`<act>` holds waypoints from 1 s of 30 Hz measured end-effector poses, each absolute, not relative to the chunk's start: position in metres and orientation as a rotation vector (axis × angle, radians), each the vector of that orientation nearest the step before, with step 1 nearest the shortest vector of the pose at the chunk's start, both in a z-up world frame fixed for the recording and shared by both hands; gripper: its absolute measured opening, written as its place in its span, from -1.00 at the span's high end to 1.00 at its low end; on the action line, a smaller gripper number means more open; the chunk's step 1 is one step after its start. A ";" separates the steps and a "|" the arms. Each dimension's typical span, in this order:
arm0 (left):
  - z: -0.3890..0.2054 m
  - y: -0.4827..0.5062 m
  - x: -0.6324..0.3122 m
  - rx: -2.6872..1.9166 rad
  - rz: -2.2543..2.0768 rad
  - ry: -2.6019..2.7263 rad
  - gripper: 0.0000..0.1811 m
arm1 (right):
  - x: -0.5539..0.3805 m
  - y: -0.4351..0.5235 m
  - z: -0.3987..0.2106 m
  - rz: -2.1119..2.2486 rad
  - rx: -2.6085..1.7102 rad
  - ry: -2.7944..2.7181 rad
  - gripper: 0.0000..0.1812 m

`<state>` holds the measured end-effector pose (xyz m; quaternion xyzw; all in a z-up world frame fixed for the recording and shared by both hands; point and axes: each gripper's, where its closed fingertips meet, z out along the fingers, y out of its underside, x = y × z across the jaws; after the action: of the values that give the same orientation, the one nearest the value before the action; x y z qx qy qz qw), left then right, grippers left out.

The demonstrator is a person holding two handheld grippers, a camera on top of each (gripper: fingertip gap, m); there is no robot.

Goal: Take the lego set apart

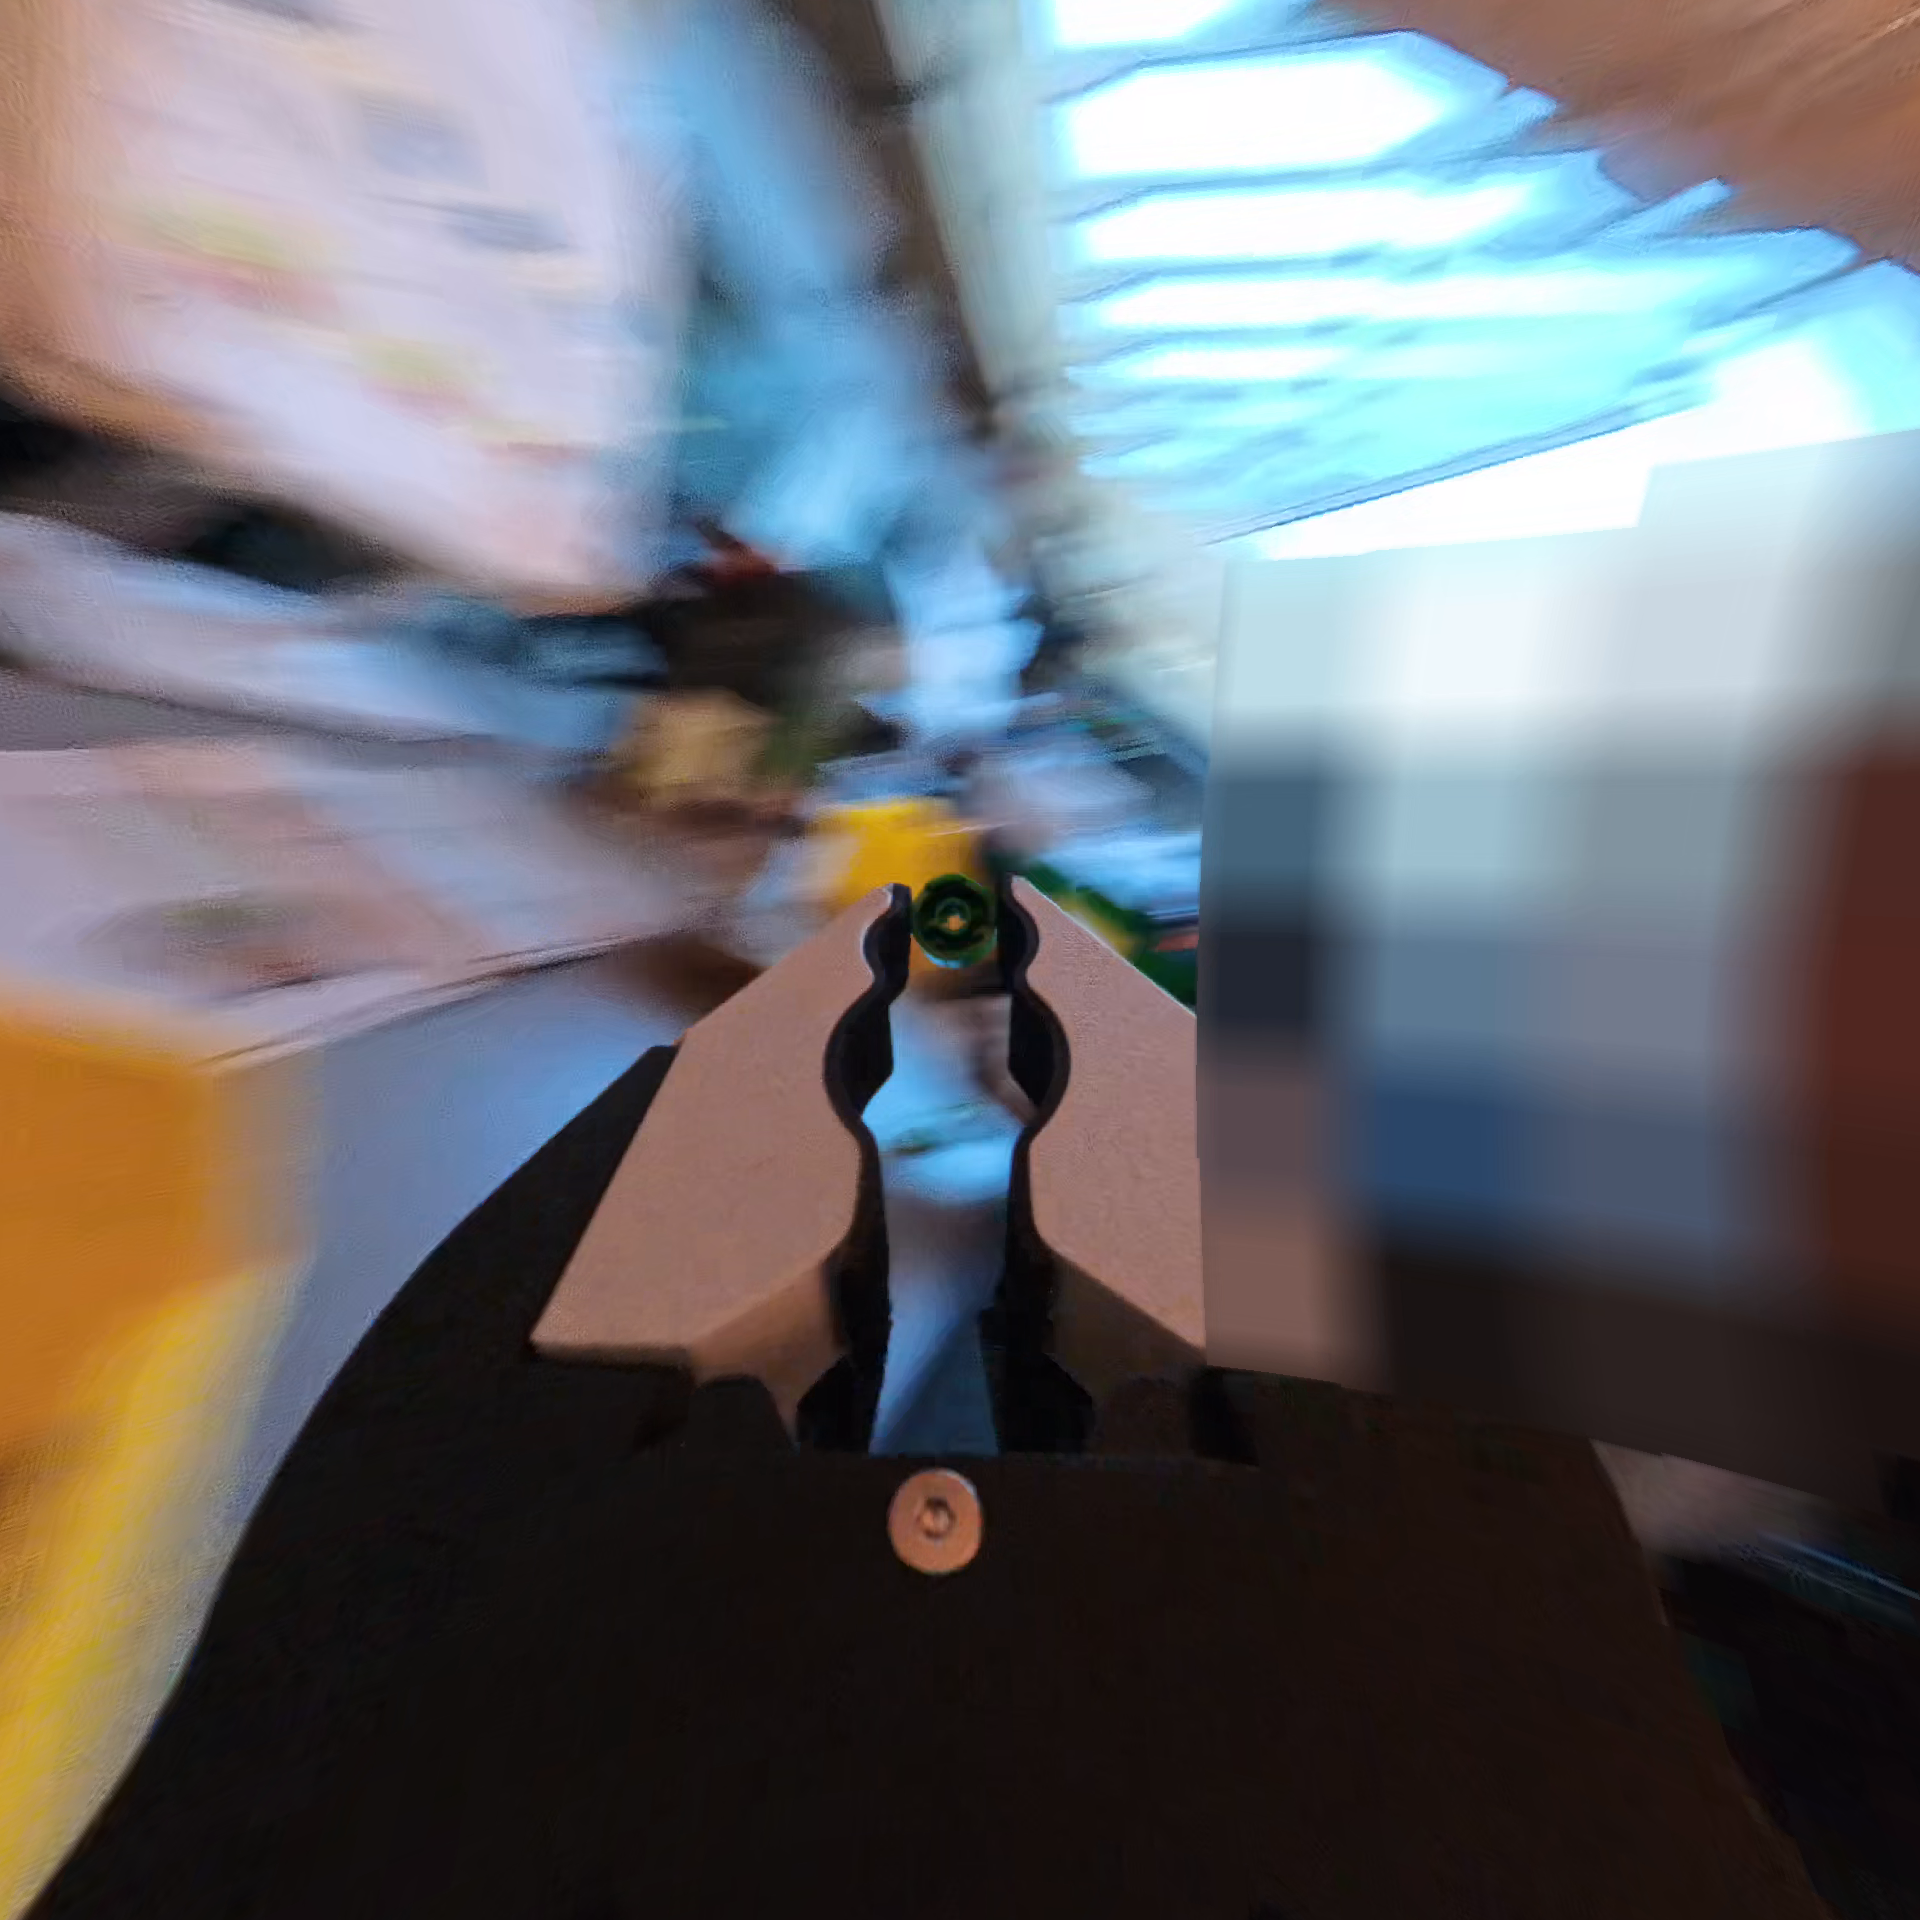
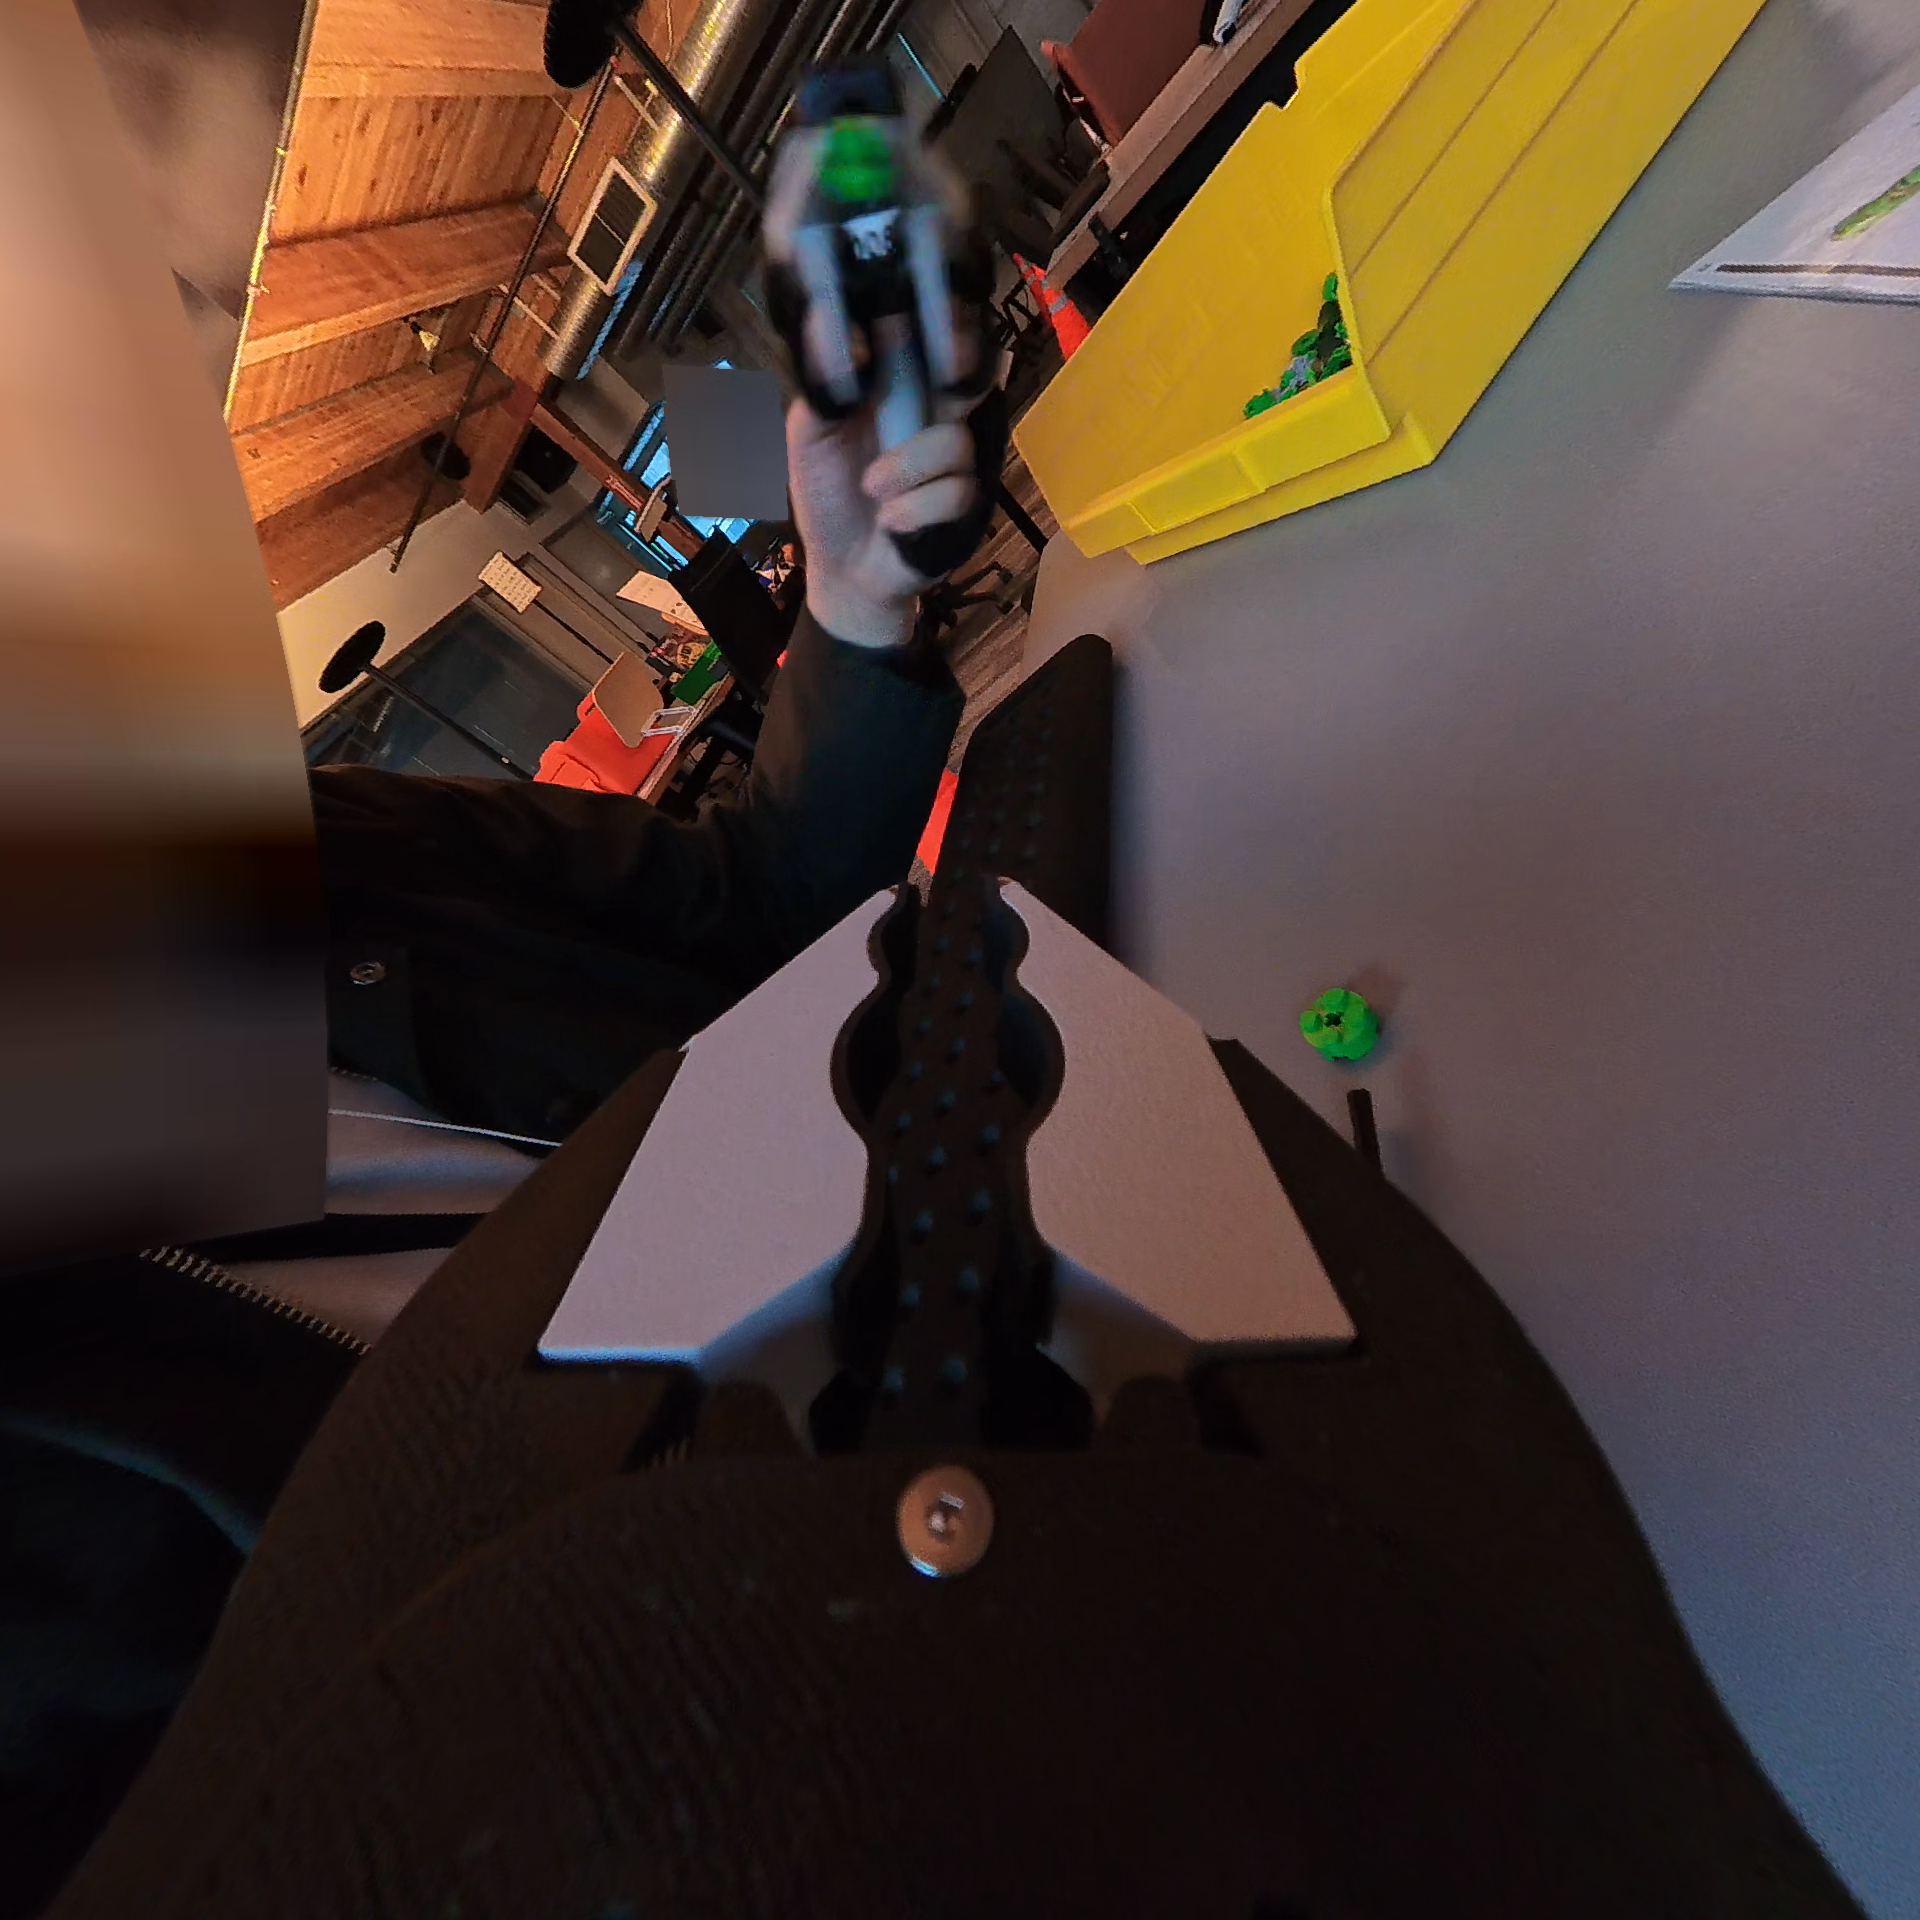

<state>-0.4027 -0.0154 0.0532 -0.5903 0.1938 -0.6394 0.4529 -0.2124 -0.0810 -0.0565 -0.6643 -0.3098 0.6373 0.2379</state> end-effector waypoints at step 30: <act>-0.156 -0.054 -0.213 -1.800 -0.522 1.693 0.84 | -0.187 -0.041 -0.040 1.443 -1.732 -0.693 0.90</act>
<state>-0.2133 -0.0537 -0.1564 -0.6790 0.6390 -0.1968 0.3032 -0.1865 -0.0414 -0.0402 -0.6788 -0.2717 0.5656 0.3814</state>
